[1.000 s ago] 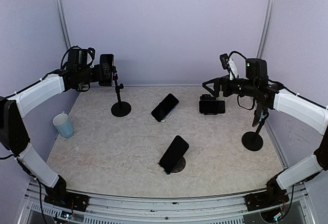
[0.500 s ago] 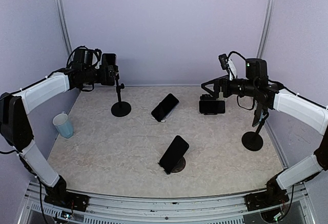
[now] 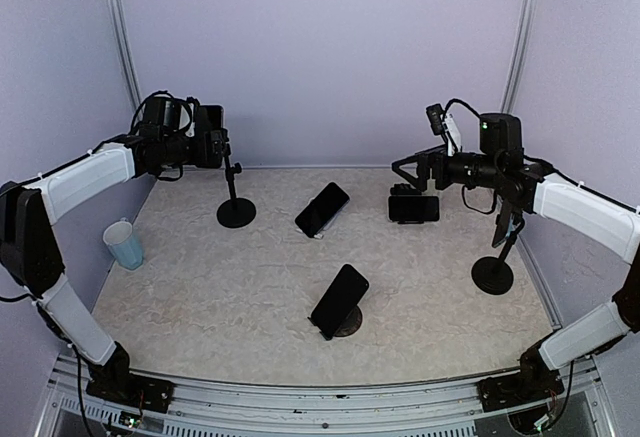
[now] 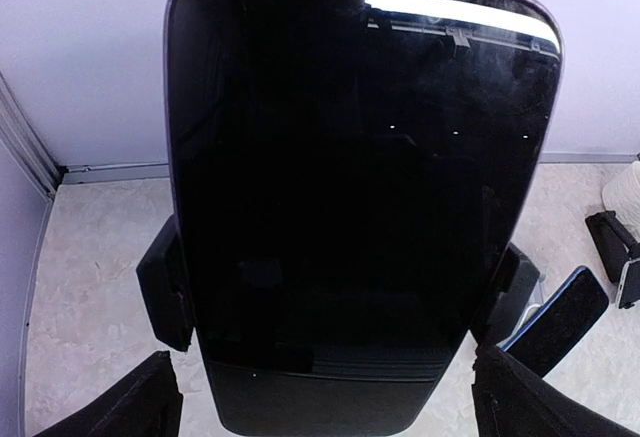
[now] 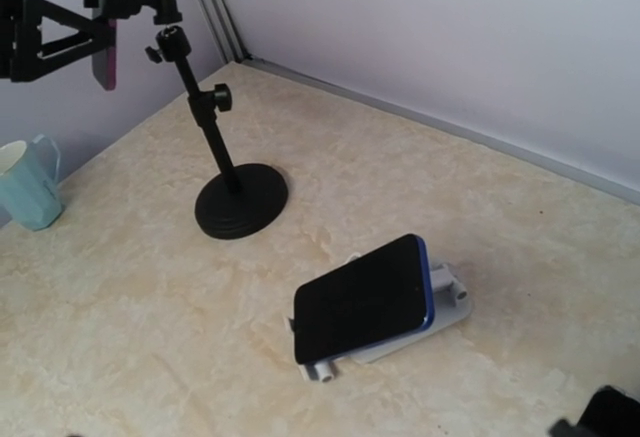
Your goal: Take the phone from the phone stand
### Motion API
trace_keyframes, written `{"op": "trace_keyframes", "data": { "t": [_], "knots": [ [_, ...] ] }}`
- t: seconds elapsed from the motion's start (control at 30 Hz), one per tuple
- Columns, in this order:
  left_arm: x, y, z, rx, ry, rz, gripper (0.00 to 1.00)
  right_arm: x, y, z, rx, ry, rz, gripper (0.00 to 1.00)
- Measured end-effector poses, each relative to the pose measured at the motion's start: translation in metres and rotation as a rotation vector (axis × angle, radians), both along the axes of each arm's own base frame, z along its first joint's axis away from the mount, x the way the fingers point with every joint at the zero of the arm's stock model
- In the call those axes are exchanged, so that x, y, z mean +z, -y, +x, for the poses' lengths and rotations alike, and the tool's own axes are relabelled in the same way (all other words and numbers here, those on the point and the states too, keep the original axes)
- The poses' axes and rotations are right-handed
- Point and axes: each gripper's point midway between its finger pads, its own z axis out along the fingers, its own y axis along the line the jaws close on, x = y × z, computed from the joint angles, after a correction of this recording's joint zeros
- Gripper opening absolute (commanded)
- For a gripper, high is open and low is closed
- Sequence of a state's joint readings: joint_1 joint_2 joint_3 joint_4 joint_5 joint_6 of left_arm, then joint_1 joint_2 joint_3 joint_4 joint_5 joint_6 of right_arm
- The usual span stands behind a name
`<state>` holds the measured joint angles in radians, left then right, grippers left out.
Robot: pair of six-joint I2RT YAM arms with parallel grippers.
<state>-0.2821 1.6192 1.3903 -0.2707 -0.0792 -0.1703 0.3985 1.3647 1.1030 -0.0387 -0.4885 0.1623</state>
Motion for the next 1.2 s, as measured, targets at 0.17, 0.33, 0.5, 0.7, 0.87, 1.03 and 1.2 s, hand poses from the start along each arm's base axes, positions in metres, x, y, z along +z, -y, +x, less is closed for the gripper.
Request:
{"op": "trace_keyframes", "data": {
  "t": [0.17, 0.33, 0.5, 0.7, 0.87, 1.03, 1.2],
  "knots": [
    [0.0, -0.001, 0.0, 0.004, 0.002, 0.008, 0.99, 0.001, -0.001, 0.0, 0.004, 0.004, 0.003, 1.0],
    [-0.007, -0.001, 0.003, 0.003, -0.01, 0.022, 0.99, 0.001, -0.001, 0.0, 0.005, 0.002, 0.007, 1.0],
    [-0.018, 0.0, 0.006, 0.001, -0.031, 0.033, 0.96, -0.001, -0.001, 0.001, 0.005, -0.006, 0.007, 1.0],
    [-0.019, -0.001, 0.006, 0.001, -0.032, 0.039, 0.83, -0.005, -0.003, 0.002, 0.009, -0.019, 0.007, 1.0],
    [-0.02, -0.001, 0.007, 0.001, -0.03, 0.052, 0.72, -0.005, -0.003, 0.002, 0.009, -0.02, 0.006, 1.0],
    [-0.017, 0.003, 0.003, 0.001, -0.022, 0.062, 0.65, -0.005, -0.003, 0.002, 0.009, -0.019, 0.006, 1.0],
    [-0.012, 0.002, -0.014, -0.005, -0.021, 0.054, 0.6, -0.005, -0.003, 0.002, 0.009, -0.019, 0.007, 1.0]
  ]
}}
